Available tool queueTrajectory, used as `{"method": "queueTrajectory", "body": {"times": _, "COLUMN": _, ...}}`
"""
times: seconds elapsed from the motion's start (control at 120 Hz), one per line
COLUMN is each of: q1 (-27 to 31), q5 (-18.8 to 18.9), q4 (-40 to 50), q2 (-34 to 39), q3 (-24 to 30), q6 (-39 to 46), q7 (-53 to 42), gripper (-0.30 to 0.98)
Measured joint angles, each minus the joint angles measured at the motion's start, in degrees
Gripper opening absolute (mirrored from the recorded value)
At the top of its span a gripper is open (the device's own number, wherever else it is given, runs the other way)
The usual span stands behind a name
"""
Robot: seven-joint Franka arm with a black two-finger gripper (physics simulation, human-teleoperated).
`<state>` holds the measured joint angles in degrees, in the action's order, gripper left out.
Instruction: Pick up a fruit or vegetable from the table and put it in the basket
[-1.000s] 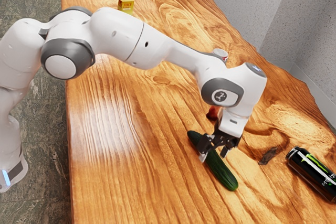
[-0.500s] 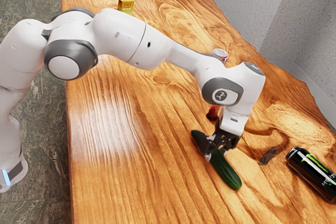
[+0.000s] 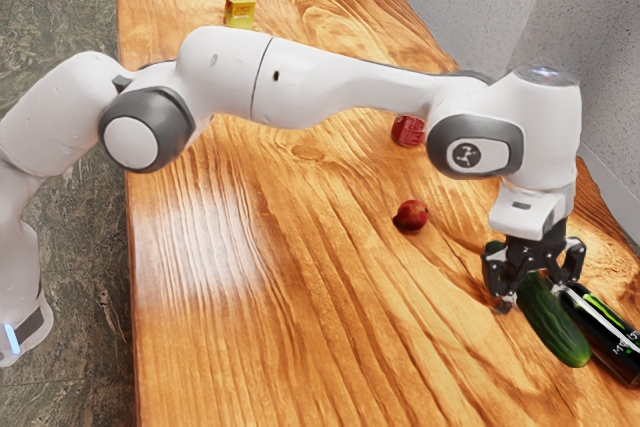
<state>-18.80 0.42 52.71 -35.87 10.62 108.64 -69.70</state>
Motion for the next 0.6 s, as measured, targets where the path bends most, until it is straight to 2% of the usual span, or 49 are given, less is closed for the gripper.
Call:
{"method": "queueTrajectory", "body": {"times": 0.133, "q1": -1.79, "q5": 1.16, "q4": -1.73, "q2": -1.97, "q3": 1.76, "q6": 2.98, "q7": -2.94, "gripper": 0.21}}
{"method": "queueTrajectory", "body": {"times": 0.25, "q1": -8.82, "q5": 1.57, "q4": -5.5, "q2": -3.44, "q3": 1.35, "q6": 5.36, "q7": -5.83, "gripper": 0.2}}
{"method": "queueTrajectory", "body": {"times": 0.358, "q1": -17.66, "q5": 1.65, "q4": -7.85, "q2": -3.79, "q3": -4.17, "q6": 7.34, "q7": -8.35, "gripper": 0.2}}
{"method": "queueTrajectory", "body": {"times": 0.6, "q1": -24.65, "q5": 1.62, "q4": -10.89, "q2": -8.8, "q3": -4.29, "q6": 9.88, "q7": -13.39, "gripper": 0.18}}
